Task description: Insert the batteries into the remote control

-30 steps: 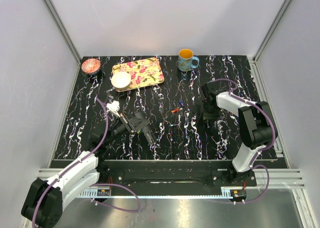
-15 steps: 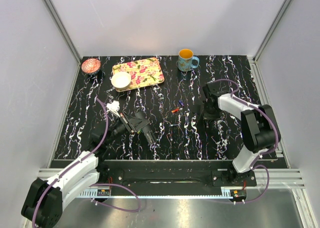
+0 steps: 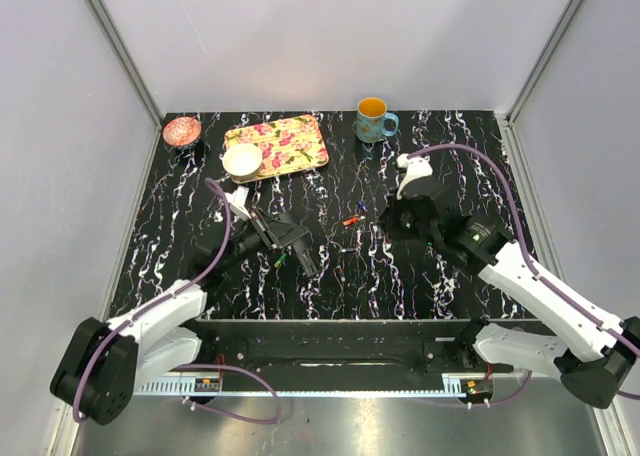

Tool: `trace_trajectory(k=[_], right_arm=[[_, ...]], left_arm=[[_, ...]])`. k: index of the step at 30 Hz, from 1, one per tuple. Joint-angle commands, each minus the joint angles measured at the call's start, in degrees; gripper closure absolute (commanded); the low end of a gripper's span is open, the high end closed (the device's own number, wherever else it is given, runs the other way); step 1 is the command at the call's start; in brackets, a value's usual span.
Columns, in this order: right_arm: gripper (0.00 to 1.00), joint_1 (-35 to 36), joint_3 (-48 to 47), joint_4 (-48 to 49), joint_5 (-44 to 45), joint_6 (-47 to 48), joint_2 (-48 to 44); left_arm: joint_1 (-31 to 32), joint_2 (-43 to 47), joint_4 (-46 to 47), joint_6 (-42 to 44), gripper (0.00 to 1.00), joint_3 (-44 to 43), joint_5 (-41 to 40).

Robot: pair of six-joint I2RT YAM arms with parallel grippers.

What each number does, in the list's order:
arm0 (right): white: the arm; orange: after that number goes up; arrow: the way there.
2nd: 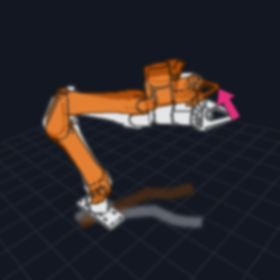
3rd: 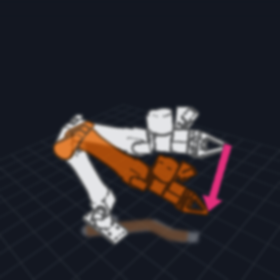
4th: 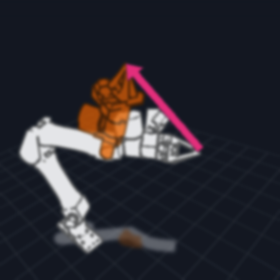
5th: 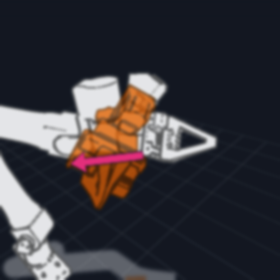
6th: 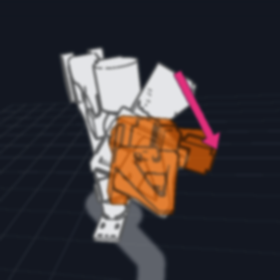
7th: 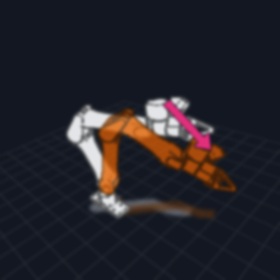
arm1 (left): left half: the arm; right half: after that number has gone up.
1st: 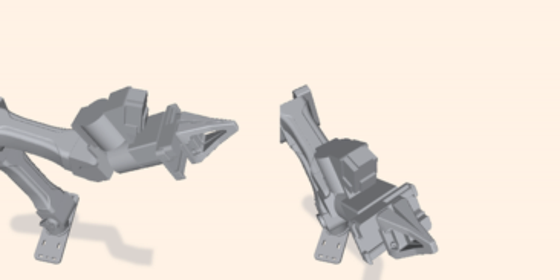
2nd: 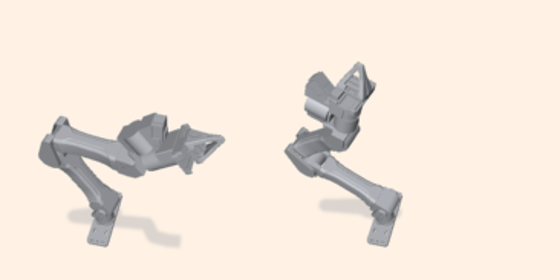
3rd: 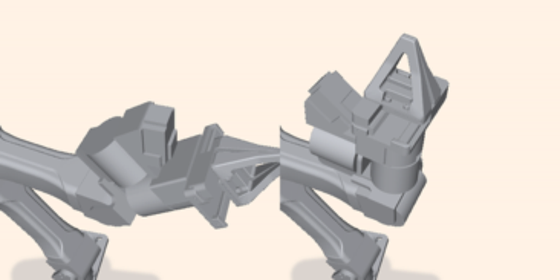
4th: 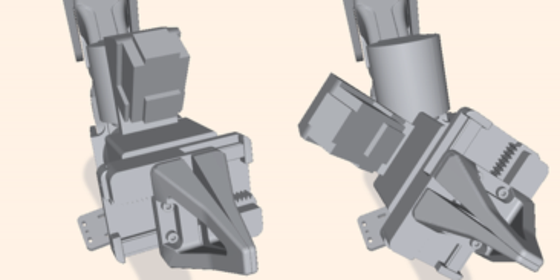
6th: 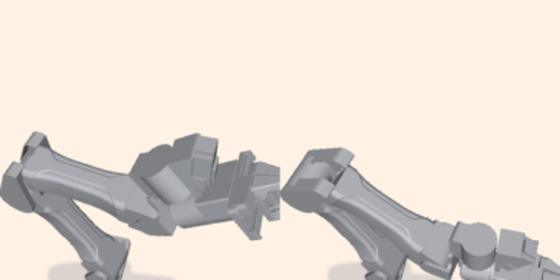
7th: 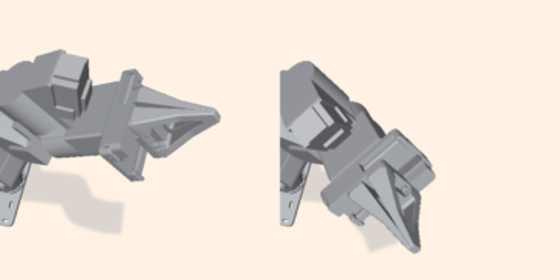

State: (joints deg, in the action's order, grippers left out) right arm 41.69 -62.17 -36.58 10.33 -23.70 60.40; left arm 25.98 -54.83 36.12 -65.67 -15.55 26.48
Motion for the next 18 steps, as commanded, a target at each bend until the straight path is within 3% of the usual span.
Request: trace_trajectory(k=[1, 4, 7, 18], right_arm=[[1.0, 7.86, -8.19, -5.86, 5.84, -2.75, 3.91], [1.0, 14.81, -13.13, -7.37, 9.97, -2.84, 7.97], [1.0, 17.36, -16.74, -8.33, 11.64, -3.8, 11.91], [1.0, 19.22, -21.67, -6.58, 12.7, -4.95, 20.36]], left_arm=[[0.65, -5.28, 8.43, -1.74, 1.0, -5.8, -1.08], [1.18, -9.59, 12.39, -3.15, 1.0, -7.56, -1.69], [1.62, -13.28, 17.48, -4.9, 1.0, -8.0, -2.4], [3.38, -28.4, 42.7, -20.1, 1.0, -6.87, -1.96]])
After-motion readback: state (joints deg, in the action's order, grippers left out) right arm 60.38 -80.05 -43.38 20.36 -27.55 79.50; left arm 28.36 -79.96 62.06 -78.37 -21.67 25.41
